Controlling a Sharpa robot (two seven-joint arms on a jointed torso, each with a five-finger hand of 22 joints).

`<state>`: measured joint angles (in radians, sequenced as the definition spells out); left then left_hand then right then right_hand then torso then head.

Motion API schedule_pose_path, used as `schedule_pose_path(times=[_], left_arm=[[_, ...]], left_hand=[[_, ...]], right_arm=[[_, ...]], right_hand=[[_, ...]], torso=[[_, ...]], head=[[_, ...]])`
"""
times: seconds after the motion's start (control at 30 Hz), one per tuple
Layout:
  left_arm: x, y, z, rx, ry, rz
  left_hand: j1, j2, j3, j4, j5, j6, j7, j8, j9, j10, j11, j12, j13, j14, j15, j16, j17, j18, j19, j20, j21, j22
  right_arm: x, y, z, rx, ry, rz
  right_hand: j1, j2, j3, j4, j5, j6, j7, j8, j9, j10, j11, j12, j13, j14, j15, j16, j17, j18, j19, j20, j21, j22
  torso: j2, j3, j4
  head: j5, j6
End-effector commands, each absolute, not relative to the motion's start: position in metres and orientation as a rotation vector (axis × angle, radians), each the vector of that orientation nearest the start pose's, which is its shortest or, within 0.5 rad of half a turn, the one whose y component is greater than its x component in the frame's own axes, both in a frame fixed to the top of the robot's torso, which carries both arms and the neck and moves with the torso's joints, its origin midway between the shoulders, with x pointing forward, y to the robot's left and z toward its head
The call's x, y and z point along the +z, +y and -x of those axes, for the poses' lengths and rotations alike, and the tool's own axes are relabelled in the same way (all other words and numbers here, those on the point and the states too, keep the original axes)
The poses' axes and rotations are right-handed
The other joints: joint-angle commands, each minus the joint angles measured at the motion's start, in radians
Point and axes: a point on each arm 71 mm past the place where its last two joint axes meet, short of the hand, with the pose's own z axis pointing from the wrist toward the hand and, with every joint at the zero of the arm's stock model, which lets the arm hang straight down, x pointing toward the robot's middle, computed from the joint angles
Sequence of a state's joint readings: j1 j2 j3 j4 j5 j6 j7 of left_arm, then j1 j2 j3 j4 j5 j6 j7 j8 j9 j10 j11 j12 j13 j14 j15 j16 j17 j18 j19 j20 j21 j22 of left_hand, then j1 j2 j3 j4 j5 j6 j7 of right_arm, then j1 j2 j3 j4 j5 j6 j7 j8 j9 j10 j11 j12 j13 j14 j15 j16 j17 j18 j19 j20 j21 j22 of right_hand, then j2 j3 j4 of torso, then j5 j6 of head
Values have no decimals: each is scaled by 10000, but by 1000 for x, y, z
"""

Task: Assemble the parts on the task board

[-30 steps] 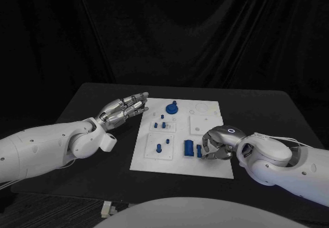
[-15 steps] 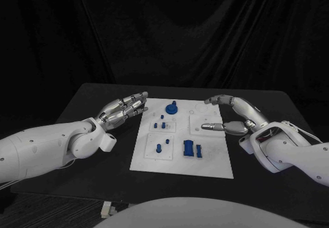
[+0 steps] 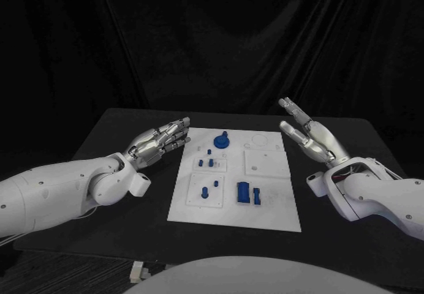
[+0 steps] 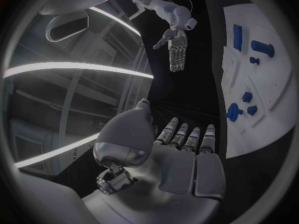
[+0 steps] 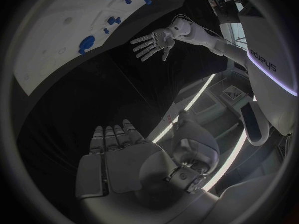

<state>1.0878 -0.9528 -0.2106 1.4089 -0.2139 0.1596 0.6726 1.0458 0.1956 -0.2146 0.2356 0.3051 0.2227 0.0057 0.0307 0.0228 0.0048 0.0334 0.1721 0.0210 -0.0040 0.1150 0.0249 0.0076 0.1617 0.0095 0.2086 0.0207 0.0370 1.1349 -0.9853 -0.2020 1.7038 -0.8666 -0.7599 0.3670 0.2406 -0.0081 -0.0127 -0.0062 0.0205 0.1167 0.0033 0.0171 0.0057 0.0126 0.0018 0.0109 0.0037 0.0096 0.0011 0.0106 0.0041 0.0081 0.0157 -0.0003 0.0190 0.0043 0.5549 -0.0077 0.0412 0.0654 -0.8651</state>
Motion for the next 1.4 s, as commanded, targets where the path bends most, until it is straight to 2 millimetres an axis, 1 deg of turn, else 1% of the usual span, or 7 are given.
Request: schedule_pose_path(times=[0.03, 0.23, 0.27, 0.63, 0.67, 0.77, 1.4], left_arm=[[-271, 270, -438, -17605, 15976, 8917], [-264, 256, -445, -16843, 15329, 9228], [-262, 252, -447, -16591, 15121, 9347], [-243, 219, -459, -14445, 13501, 10595], [-240, 215, -460, -14160, 13308, 10785], [-235, 208, -461, -13591, 12939, 11171], [-224, 192, -462, -12289, 12178, 12089]], left_hand=[[-3332, -616, 644, -707, -944, -684, -57, -307, -228, -48, -334, -582, -210, 40, -376, -249, -76, -485, -95, -627, -207, -370], [-4840, -877, 956, -1020, -1389, -906, -57, -307, -228, -48, -334, -730, -210, 40, -439, -249, -76, -487, -95, -865, -207, -370], [-5207, -942, 1040, -1103, -1463, -987, -57, -307, -228, -48, -334, -809, -210, 40, -1150, -249, -76, -487, -95, -991, -207, -370], [-7031, -1248, 1387, -1450, -1895, -1365, -57, -307, -228, -48, -334, -1002, -210, 40, -1150, -249, -76, -488, -95, -1266, -207, -370], [-7249, -1956, 1387, -1451, -2028, -1367, -57, -307, -228, -48, -334, -1721, -210, 40, -1150, -249, -76, -488, -95, -1351, -207, -370], [-7533, -1956, 1388, -1452, -2082, -1415, -57, -307, -228, -48, -334, -1721, -210, 40, -1150, -249, -76, -489, -95, -2086, -207, -370], [-9013, -1956, 2146, -2356, -3051, -2227, -57, -307, -228, -48, -334, -1721, -210, 40, -1150, -249, -76, -489, -95, -2086, -207, -370]], right_arm=[[-221, -225, -415, 10733, 14041, -3474], [-220, -220, -424, 11057, 13849, -4804], [-220, -218, -427, 11158, 13777, -5246], [-221, -204, -448, 11892, 13004, -8997], [-221, -203, -451, 11969, 12883, -9489], [-222, -199, -455, 12096, 12654, -10381], [-224, -192, -462, 12289, 12178, -12089]], right_hand=[[-1053, 81, 127, 62, -205, -1167, -33, -171, -57, -126, -18, -109, -37, -96, -11, -106, -41, -81, -157, 3, -190, -43], [-2406, 81, 127, 62, -205, -1167, -33, -171, -57, -126, -18, -109, -37, -96, -11, -106, -41, -81, -157, 3, -190, -43], [-2406, 81, 127, 62, -205, -1167, -33, -171, -57, -126, -18, -109, -37, -96, -11, -106, -41, -81, -157, 3, -190, -43], [-2406, 81, 127, 62, -205, -1167, -33, -171, -57, -126, -18, -109, -37, -96, -11, -106, -41, -81, -157, 3, -190, -43], [-2406, 81, 127, 62, -205, -1167, -33, -171, -57, -126, -18, -109, -37, -96, -11, -106, -41, -81, -157, 3, -190, -43], [-2406, 81, 127, 62, -205, -1167, -33, -171, -57, -126, -18, -109, -37, -96, -11, -106, -41, -81, -157, 3, -190, -43], [-2406, 81, 127, 62, -205, -1167, -33, -171, -57, -126, -18, -109, -37, -96, -11, -106, -41, -81, -157, 3, -190, -43]], torso=[[-14, 9, -46], [-39, 27, -146], [-48, 33, -179], [-99, 71, -382], [-103, 73, -394], [-106, 76, -410], [-107, 77, -412]], head=[[-61, 240], [-223, 897], [-276, 1113], [-605, 2452], [-625, 2533], [-649, 2633], [-654, 2651]])
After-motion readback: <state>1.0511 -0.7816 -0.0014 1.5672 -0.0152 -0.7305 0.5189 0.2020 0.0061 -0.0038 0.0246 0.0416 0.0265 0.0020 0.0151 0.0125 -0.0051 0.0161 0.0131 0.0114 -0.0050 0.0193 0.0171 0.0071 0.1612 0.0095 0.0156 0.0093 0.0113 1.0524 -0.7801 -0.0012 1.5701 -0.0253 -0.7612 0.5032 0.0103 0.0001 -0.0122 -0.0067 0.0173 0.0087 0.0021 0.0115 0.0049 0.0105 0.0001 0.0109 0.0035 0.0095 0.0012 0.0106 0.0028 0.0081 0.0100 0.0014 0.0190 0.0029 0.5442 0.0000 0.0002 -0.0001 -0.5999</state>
